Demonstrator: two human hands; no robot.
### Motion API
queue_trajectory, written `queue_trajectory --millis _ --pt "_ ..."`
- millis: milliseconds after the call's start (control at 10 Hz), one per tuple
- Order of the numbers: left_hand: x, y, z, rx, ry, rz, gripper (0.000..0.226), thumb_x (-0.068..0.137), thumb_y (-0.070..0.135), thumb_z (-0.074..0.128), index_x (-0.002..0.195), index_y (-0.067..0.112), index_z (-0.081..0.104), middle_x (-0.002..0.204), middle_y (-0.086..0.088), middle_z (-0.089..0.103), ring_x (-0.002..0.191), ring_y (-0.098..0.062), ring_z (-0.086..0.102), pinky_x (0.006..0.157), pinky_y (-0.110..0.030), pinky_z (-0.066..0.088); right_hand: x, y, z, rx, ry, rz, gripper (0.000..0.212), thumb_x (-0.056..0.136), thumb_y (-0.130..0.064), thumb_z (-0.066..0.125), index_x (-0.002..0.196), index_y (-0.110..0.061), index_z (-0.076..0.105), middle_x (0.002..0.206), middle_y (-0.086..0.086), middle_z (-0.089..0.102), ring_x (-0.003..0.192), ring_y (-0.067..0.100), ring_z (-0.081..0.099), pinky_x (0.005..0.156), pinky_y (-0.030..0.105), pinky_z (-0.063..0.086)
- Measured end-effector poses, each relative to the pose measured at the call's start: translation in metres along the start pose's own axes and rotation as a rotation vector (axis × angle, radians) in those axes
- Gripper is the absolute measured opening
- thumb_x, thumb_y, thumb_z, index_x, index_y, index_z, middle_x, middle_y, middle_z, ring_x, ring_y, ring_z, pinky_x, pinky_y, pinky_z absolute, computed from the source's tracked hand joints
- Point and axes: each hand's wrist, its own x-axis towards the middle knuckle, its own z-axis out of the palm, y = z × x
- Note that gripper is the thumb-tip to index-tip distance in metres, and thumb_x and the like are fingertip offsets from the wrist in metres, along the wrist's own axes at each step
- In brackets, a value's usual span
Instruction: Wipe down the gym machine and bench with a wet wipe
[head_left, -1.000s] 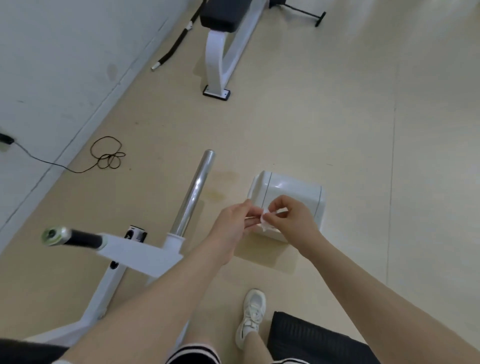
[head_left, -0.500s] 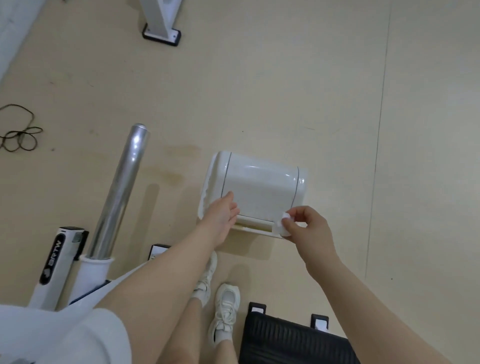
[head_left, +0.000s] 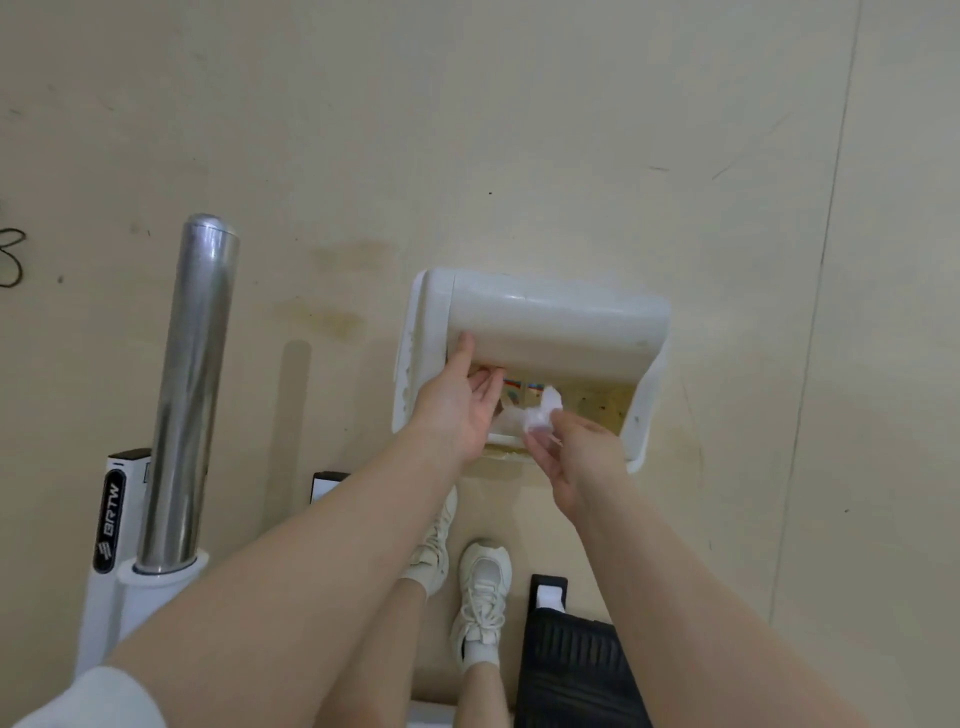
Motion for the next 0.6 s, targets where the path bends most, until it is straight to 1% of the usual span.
queue_trajectory --millis 100,200,300,400,500,600 --pt "0.002 0.005 0.003 -0.003 0.003 -0.036 0.054 0.089 0.018 0.059 0.134 -0.005 0.037 0.140 -0.024 0.041 0.134 -0.029 0.039 0.109 -0.037 0.037 0.002 -0.007 0.010 -0.043 0.001 0.038 0.045 0.097 -0.014 0.047 0.139 -0.003 0.034 0.105 0.009 0.051 0.074 0.020 0.063 0.077 0.029 0.055" --pt "-0.002 0.010 0.007 -0.013 0.011 -0.064 0.053 0.089 0.016 0.058 0.133 -0.005 0.038 0.140 -0.024 0.041 0.135 -0.029 0.038 0.108 -0.038 0.038 -0.010 -0.013 0.004 -0.296 0.002 0.036 0.030 0.096 -0.012 0.047 0.125 -0.005 0.045 0.101 0.005 0.055 0.067 0.021 0.065 0.062 0.025 0.059" --pt "-0.017 0.015 0.010 0.063 0.009 -0.099 0.051 0.092 0.018 0.054 0.136 0.000 0.037 0.143 -0.023 0.039 0.133 -0.028 0.041 0.108 -0.035 0.038 -0.037 -0.021 -0.009 -0.495 -0.025 0.031 0.019 0.096 -0.014 0.047 0.113 -0.007 0.050 0.094 0.007 0.059 0.067 0.020 0.063 0.056 0.023 0.055" --pt "-0.047 0.034 0.011 0.284 -0.022 -0.069 0.044 0.098 0.020 0.045 0.139 0.007 0.036 0.140 -0.017 0.044 0.123 -0.027 0.051 0.102 -0.033 0.042 -0.075 -0.038 -0.011 -0.688 -0.023 -0.070 0.013 0.095 -0.016 0.047 0.101 -0.008 0.055 0.093 0.009 0.061 0.071 0.019 0.058 0.064 0.024 0.049" --pt "-0.088 0.065 0.015 0.457 -0.066 0.044 0.037 0.098 0.018 0.041 0.133 0.006 0.043 0.103 -0.007 0.062 0.087 -0.017 0.061 0.076 -0.026 0.049 -0.127 -0.065 0.003 -0.803 -0.035 -0.153 0.010 0.093 -0.014 0.048 0.089 -0.010 0.056 0.086 0.007 0.060 0.068 0.018 0.055 0.063 0.024 0.045" --pt "-0.132 0.099 0.021 0.552 -0.110 0.161 0.027 0.097 0.016 0.042 0.122 0.009 0.050 0.090 -0.004 0.063 0.076 -0.015 0.060 0.070 -0.024 0.046 -0.185 -0.092 0.024 -0.855 -0.155 -0.266 0.008 0.093 -0.013 0.049 0.091 -0.009 0.056 0.085 0.007 0.060 0.066 0.018 0.054 0.061 0.023 0.044"
